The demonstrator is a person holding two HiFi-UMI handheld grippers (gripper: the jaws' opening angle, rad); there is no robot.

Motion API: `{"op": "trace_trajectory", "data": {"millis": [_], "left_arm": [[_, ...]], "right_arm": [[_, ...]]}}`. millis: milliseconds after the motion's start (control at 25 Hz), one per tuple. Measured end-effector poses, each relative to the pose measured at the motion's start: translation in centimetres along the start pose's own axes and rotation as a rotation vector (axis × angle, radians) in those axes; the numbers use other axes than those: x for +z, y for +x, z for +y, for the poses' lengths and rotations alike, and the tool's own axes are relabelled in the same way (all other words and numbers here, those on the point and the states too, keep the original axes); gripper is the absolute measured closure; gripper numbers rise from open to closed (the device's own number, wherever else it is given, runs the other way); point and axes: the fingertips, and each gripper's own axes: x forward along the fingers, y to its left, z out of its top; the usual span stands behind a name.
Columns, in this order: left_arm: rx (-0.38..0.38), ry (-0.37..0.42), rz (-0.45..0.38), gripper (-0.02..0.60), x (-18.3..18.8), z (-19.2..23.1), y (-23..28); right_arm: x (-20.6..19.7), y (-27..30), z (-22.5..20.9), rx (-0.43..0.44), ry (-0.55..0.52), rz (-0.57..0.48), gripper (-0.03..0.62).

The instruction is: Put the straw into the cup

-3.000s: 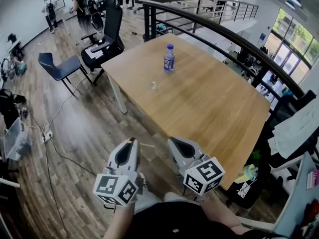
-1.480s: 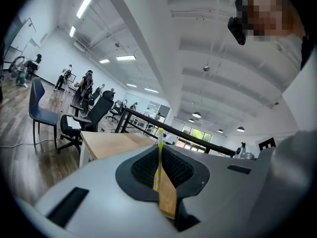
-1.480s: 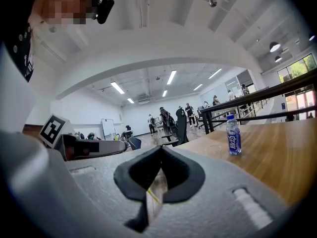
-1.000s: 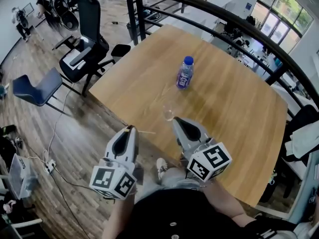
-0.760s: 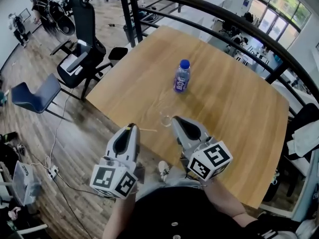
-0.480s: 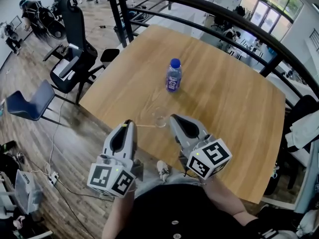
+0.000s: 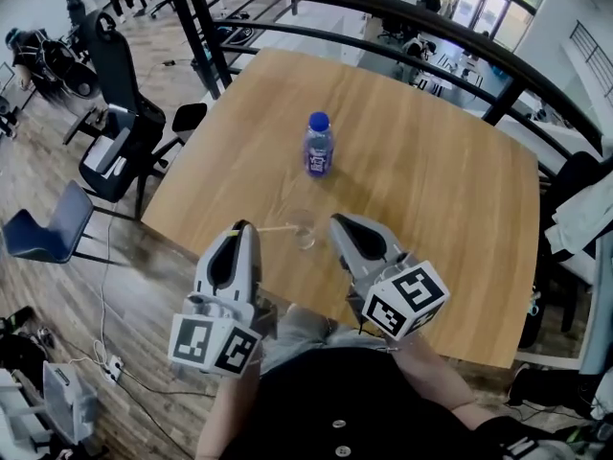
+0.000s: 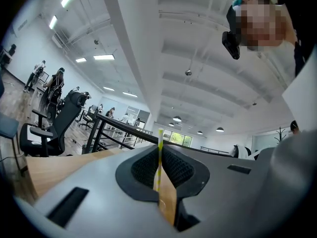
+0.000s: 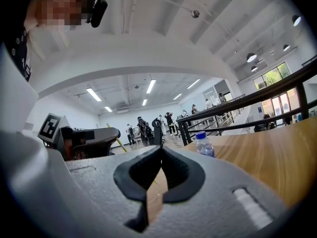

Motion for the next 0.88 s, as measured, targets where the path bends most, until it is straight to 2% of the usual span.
{"op": "trace_trajectory", "data": {"millis": [520, 880], "left_arm": [[-0.129, 0.011, 0.102, 0.546, 0.4, 1.4, 3.0], [-0.192, -0.023, 0.184, 0.546, -2.0, 1.8, 4.5]], "right_arm": [[0.2, 1.0, -0.4, -0.137, 0.047, -0.028, 0.595], [-1.2, -0.4, -1.6, -0.238, 0.068, -0.023, 0.595]]}}
